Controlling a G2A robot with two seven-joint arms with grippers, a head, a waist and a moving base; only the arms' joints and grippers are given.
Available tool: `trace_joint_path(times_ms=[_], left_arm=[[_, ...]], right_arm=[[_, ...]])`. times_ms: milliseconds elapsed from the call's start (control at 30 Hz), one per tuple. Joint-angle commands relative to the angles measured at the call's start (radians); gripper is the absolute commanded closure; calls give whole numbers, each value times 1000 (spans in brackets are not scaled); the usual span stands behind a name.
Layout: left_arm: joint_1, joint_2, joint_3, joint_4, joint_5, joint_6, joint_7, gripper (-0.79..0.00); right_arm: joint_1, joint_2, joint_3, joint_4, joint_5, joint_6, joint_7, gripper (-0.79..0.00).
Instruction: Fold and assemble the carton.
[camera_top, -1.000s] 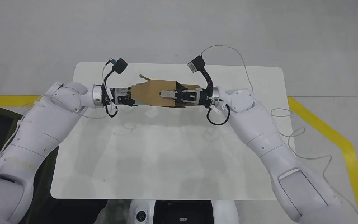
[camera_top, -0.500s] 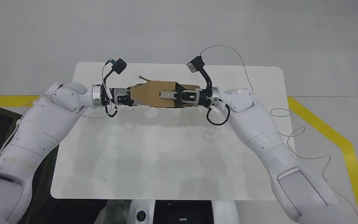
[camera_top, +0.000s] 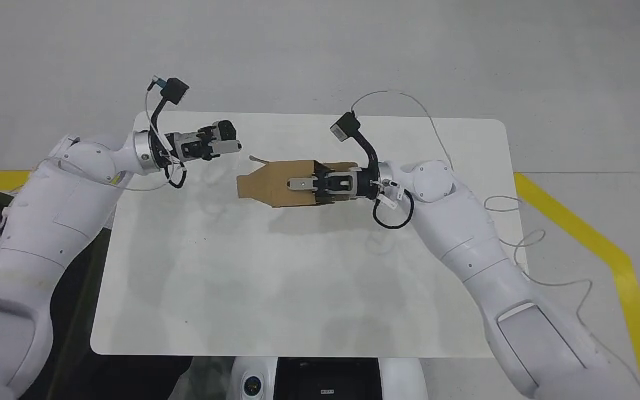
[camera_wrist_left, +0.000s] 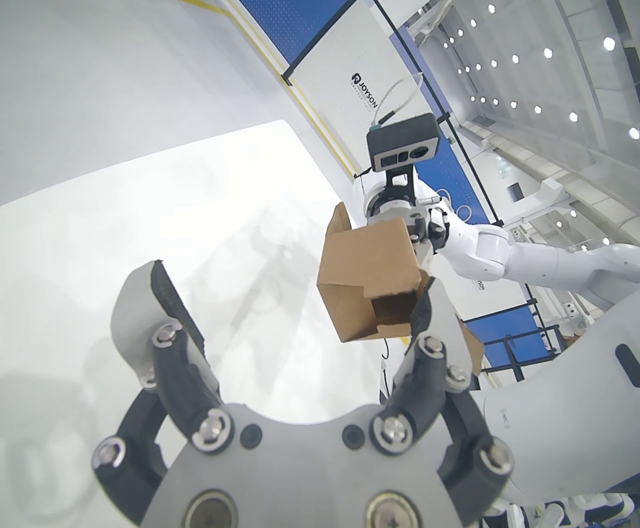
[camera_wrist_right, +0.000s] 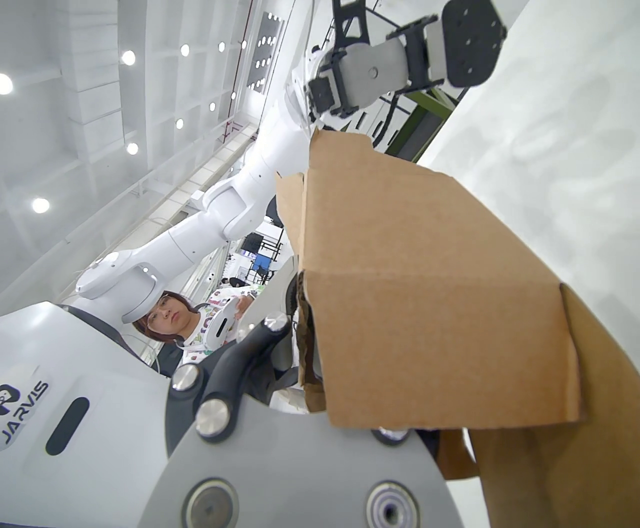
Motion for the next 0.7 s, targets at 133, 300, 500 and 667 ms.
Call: trace_joint_path(times_ms=[133,300,500,667], left_arm=[[-3,-18,22,11,1,10,-10,-785],[8,-27,44,-25,-5,19,-19,-785],[23,-19,52,-54,-8,25,-25,-785],[27,-15,57,-62,-20,34,-34,-785]], right_arm=[[8,-12,-18,10,13,-6,-3,0],[18,-17,-12,36,19,-22,-22,0],[17,-14,8,46,10,-35,-46,0],[12,-15,10,32,4,-30,-49,0]])
